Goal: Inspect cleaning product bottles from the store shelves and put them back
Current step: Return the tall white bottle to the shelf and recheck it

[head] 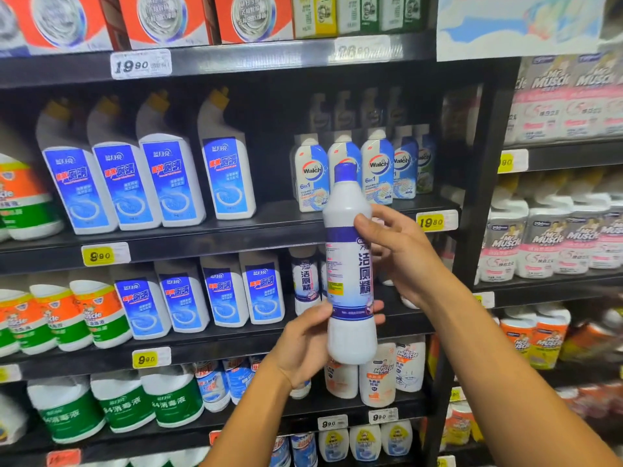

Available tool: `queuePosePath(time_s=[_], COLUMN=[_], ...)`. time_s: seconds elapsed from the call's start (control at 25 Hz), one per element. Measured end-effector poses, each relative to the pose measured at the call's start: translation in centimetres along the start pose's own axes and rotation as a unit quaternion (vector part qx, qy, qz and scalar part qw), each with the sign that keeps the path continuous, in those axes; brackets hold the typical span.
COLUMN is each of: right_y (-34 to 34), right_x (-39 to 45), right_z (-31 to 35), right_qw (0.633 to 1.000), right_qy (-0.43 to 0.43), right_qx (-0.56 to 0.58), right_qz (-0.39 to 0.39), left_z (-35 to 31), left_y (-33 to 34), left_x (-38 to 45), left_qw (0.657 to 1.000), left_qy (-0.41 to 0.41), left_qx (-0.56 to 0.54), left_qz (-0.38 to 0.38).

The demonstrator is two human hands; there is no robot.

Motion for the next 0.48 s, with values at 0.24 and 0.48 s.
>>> queuePosePath(time_s=[0.24, 0.48], right_y=[0.9, 1.7], right_x=[0.1, -0.1], right_z=[1.0, -0.6], right_qw=[0.995, 0.991], right_qy=[-0.033, 0.031], right_qx=[-0.079, -0.115], right_qz=[-0.044, 0.053], left_z=[-1.0, -0.7], left_y=[-2.2, -2.3], left_x=[-0.2, -1.0], left_qw=[0.954, 0.972], left_qy=[0.042, 0.027], left_qx=[0.242, 0.182], left_qz=[-0.172, -0.146])
Point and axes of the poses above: each hand's wrist, its own x-axis towards the middle knuckle, its own y-axis out of the palm, z = x × y, the point moved 6 cm from there along x, towards the middle knuckle, and after that the axes turned 2 degrees about x, right-handed, at the moved point
